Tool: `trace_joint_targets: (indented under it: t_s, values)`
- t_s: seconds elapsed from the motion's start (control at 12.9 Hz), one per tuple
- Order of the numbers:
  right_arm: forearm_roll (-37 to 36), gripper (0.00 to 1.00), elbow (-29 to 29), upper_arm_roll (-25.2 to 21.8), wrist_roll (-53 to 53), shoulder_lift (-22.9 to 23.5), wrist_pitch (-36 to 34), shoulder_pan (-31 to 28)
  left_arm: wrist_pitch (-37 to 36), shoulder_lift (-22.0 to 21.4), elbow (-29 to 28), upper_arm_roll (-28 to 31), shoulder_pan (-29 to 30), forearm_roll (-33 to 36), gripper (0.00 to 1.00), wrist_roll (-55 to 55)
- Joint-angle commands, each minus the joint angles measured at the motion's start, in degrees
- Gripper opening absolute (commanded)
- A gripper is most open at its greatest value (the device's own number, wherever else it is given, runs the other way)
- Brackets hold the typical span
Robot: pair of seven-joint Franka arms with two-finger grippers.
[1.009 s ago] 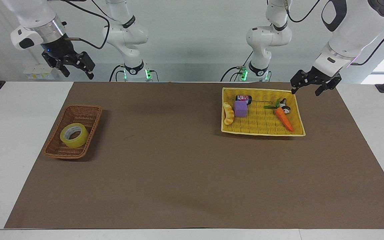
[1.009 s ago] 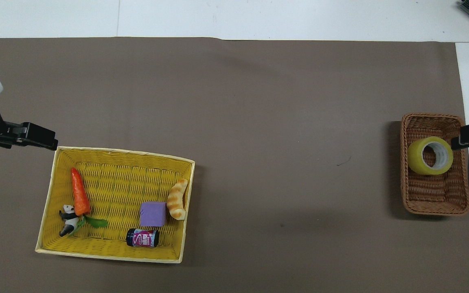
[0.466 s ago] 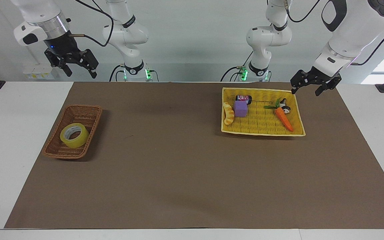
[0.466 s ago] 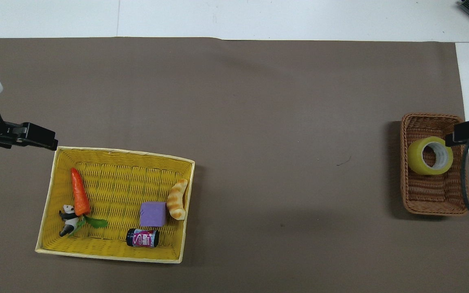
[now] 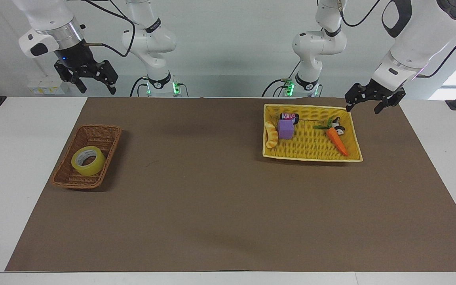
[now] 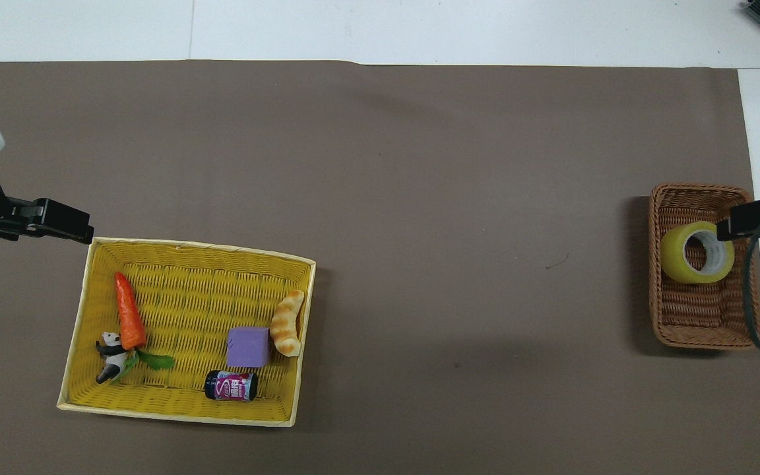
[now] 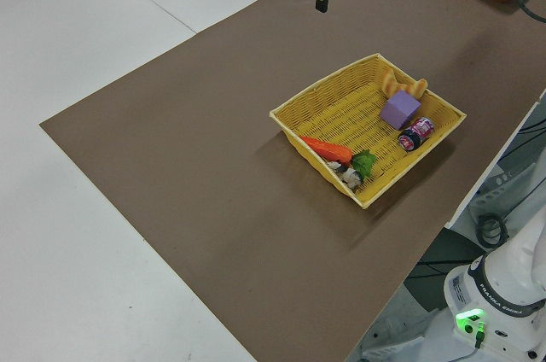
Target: Move tape to another basket
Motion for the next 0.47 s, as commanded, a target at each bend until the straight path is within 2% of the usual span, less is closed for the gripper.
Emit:
trace_joint_targets:
  t_s: [0.0, 0.39]
  values:
    - [-1.2, 1.0, -2.1, 0.0, -1.1, -1.6, 1.6, -0.5, -1.1, 0.5, 1.3, -0.5, 0.7, 0.4, 1.0, 0.4]
    - [-1.3, 1.0, -2.3, 0.0, -0.9, -1.8, 1.6, -0.3, -1.1, 0.5, 1.3, -0.5, 0.7, 0.4, 1.0, 0.4]
